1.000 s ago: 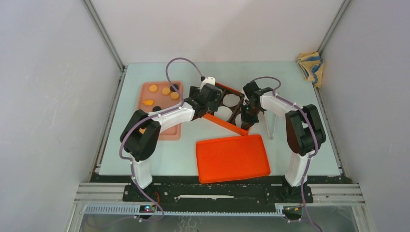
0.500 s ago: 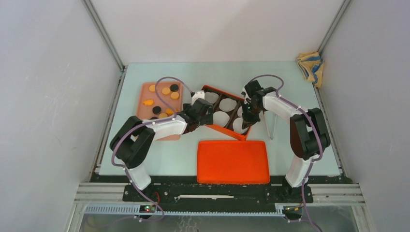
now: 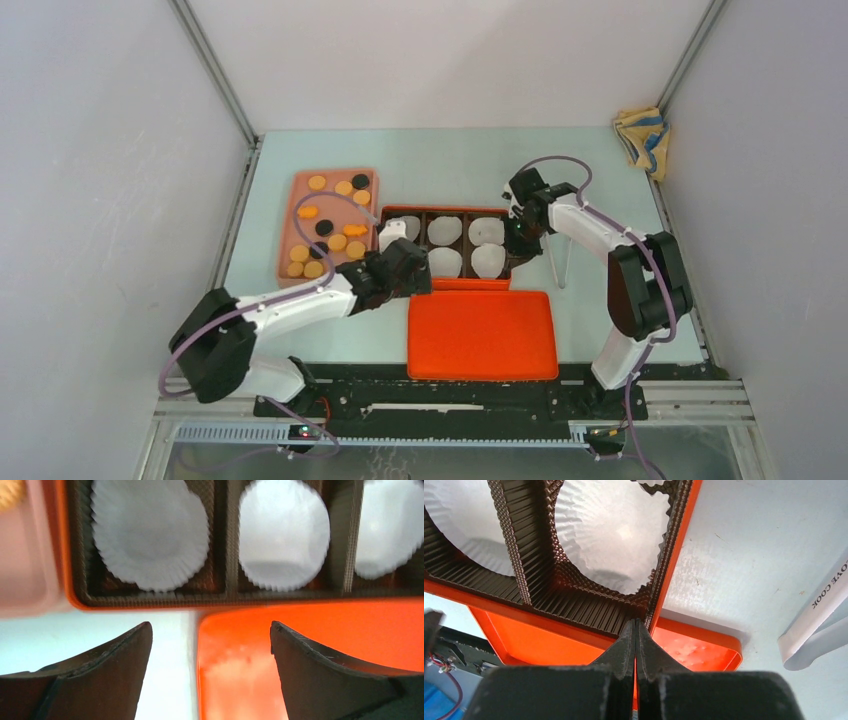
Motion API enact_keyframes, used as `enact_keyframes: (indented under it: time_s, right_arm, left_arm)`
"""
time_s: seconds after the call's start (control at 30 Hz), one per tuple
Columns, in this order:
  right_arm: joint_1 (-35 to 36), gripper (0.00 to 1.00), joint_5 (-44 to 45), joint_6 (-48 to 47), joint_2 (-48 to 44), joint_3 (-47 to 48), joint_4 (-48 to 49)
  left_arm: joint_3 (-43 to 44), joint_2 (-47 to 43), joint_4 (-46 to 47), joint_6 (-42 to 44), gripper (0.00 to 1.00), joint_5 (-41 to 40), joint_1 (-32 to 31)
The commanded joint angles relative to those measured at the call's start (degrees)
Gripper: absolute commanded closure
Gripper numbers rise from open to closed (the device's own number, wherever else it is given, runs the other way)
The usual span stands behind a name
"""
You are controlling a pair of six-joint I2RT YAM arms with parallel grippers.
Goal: Pack the cookies
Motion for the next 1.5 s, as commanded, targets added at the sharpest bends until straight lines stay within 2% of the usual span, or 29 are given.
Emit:
enact_keyframes:
  time_s: [0.0, 0.13, 0.2, 0.23, 0.27, 0.33, 0.37, 0.4, 0.5, 0.53, 0.67, 0.8, 0.87, 1.0, 1.07, 1.17, 1.23, 1.37, 1.47]
  right_arm:
    - [0.30, 1.00, 0.63, -0.28, -2.82, 0.11, -0.83]
    - [0.30, 1.00, -0.02, -0.23, -3.00, 1.49, -1.15]
    - [0.41, 1.00, -0.20, 0.09, -3.85, 3.37, -0.90]
    - [0.54, 1.00, -0.44, 0.17, -4.42, 4.34, -0.51]
    - [0.68, 1.00, -0.59, 0.10, -5.14, 5.32, -0.23]
    - [0.90, 0.98, -0.52, 0.17, -6.37, 7.44, 0.06]
    - [0.99, 0.97, -0.86, 0.05, -6.78, 8.74, -0.15]
    - [1.00, 0.96, -0.98, 0.08, -7.04, 10.27, -0.66]
    - [1.24, 0.95, -1.62, -0.57, -7.06, 14.36, -2.27]
    - [1.34, 0.95, -1.58, -0.58, -6.90, 15.61, -2.48]
    - [1.35, 0.96, -3.61, -0.67, -5.21, 19.46, -2.72]
    - [1.67, 0.96, -5.37, -1.24, -1.50, 22.94, -4.09]
    - [1.95, 0.96, -5.50, -1.70, -0.36, 23.37, -4.59]
    - [2.14, 0.96, -7.75, -1.59, 0.47, 21.99, -3.31]
    - [2.27, 0.96, -8.70, -1.22, 0.60, 21.16, -2.24]
    - [2.76, 0.97, -10.49, -1.06, 1.17, 20.59, -1.71]
    - [3.16, 0.97, -11.14, -0.98, 1.09, 20.18, -1.54]
    - [3.55, 0.97, -12.57, -0.46, 0.17, 18.69, -0.48]
    - [3.55, 0.97, -12.64, -0.71, -0.15, 18.24, -0.57]
  left_arm:
    - [-2.61, -6.17, -9.68, -1.89, 0.09, 6.73, -3.66]
    - [4.21, -12.64, -17.05, 1.05, 0.11, 1.85, -3.61]
    - [10.01, -15.93, -19.38, 4.22, 0.08, -5.60, -3.48]
    - [12.75, -16.98, -18.98, 6.91, 0.02, -7.65, -3.11]
    - [14.88, -17.54, -17.65, 9.64, 0.00, -9.08, -1.75]
    - [18.02, -17.71, -12.32, 12.91, 0.01, -4.88, 3.23]
    - [18.91, -17.40, -10.00, 13.79, 0.17, -2.36, 5.93]
    - [19.95, -16.70, -7.93, 14.68, 0.40, -0.62, 8.56]
    - [25.20, -10.85, -7.09, 16.79, 0.97, 2.46, 15.09]
    - [27.57, -8.40, -7.71, 17.11, 1.00, 2.88, 16.89]
    - [37.85, 3.77, -12.57, 16.99, 1.00, 4.19, 23.53]
    - [44.34, 12.98, -20.76, 13.22, 1.00, 1.58, 29.45]
    - [42.26, 13.69, -23.77, 10.19, 1.00, 0.82, 33.67]
    - [27.78, 6.52, -17.74, 1.38, 1.00, 4.50, 42.97]
    - [23.88, 4.89, -16.59, -1.43, 1.00, 4.46, 46.71]
    - [22.63, 4.55, -18.24, -2.71, 1.00, -0.48, 51.03]
    - [22.07, 5.99, -18.59, -3.21, 1.00, 0.20, 54.18]
    - [24.98, 13.89, -21.26, -1.04, 1.00, 0.92, 57.46]
    - [28.37, 20.34, -24.32, -0.75, 1.00, -1.81, 57.89]
